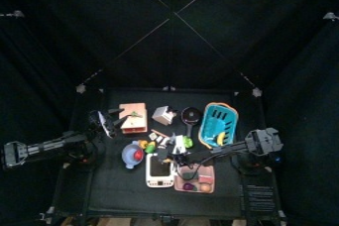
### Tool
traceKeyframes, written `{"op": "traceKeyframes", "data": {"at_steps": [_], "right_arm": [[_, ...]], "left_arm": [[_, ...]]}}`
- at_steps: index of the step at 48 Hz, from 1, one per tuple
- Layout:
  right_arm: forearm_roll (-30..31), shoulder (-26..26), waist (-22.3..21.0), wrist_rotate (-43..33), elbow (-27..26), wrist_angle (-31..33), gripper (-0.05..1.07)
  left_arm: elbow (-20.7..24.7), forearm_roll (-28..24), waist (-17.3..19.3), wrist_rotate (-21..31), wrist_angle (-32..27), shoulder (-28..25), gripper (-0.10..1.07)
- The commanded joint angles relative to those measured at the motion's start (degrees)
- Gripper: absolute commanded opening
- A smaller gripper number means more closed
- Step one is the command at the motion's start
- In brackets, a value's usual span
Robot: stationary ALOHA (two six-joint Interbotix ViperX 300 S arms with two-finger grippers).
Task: Place egg sushi on stove
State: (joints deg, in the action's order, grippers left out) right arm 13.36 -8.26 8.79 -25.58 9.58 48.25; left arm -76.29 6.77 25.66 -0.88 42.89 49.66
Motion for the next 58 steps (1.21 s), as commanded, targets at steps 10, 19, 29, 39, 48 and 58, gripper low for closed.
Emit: {"op": "traceKeyframes", "data": {"at_steps": [10, 19, 29, 39, 48, 58], "right_arm": [[-2.6, -6.1, -0.3, 9.2, -10.3, 1.5, 0.67], [-2.1, -7.4, -0.3, 9.5, -10.5, 1.3, 0.67], [-3.6, -8.3, -0.3, 12.7, -10.4, 0.7, 0.67], [-7.4, -10.0, -0.7, 16.4, -11.0, 0.7, 0.67], [-7.9, -10.8, -1.9, 15.9, -11.2, 0.6, 0.68], [-8.0, -11.2, -2.2, 15.6, -11.2, 0.7, 0.68]], "left_arm": [[0.8, -0.1, 0.0, -0.1, 0.2, -0.2, 0.86], [0.8, -0.1, 0.0, -0.1, 0.2, -0.2, 0.86], [0.8, -0.1, 0.0, -0.1, 0.1, -0.1, 0.86], [0.8, -0.1, 0.0, -0.1, 0.1, -0.2, 0.86], [0.7, 0.0, 0.0, -0.1, 0.1, -0.2, 0.86], [0.7, 0.0, 0.0, -0.1, 0.1, -0.2, 0.86]]}}
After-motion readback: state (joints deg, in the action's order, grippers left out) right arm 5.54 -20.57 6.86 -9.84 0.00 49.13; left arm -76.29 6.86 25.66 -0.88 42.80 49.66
